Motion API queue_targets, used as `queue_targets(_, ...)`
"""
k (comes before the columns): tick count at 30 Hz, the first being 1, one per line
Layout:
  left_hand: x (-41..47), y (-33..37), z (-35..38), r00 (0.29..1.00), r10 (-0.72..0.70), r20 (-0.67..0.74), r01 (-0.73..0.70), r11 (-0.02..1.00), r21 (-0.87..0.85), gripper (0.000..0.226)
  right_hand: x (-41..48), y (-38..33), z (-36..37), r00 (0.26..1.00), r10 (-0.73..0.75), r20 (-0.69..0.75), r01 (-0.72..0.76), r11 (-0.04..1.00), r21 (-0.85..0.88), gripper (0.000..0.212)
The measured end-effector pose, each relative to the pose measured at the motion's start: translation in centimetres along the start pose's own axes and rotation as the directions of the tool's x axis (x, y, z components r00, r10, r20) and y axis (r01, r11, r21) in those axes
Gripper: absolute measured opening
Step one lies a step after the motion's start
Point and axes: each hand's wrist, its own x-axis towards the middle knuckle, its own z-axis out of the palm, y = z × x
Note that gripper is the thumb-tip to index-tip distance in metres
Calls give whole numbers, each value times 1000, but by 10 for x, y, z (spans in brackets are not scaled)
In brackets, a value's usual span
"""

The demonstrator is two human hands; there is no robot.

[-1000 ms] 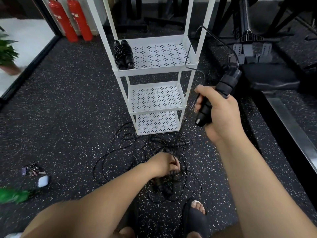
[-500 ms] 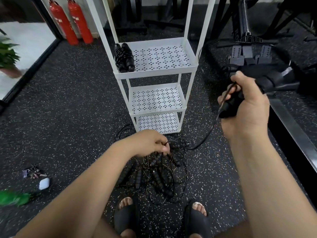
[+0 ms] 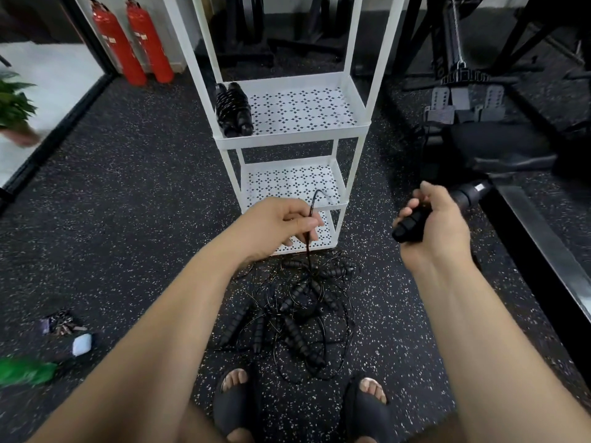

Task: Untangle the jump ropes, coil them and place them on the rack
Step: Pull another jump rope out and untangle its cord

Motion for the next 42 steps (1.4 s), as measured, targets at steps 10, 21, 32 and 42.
queue_targets(10, 10, 15, 3, 965, 80, -248, -113, 986, -122, 15, -29, 44, 14, 935, 219, 278, -34, 838, -544, 33)
queue_targets(21, 14, 20, 9, 932, 102, -348, -161, 976, -144, 14, -40, 64, 24, 901, -2, 433, 326, 661, -675, 18)
queue_targets(32, 21, -13, 35, 988, -138, 71, 153, 948, -280, 34, -39, 36, 30, 904, -123, 409, 336, 795, -505, 11)
queue_targets(42, 37, -65, 76, 948, -206, 241, 135, 950, 281, 23, -39, 0, 32, 930, -233, 285, 320, 895, -311, 19)
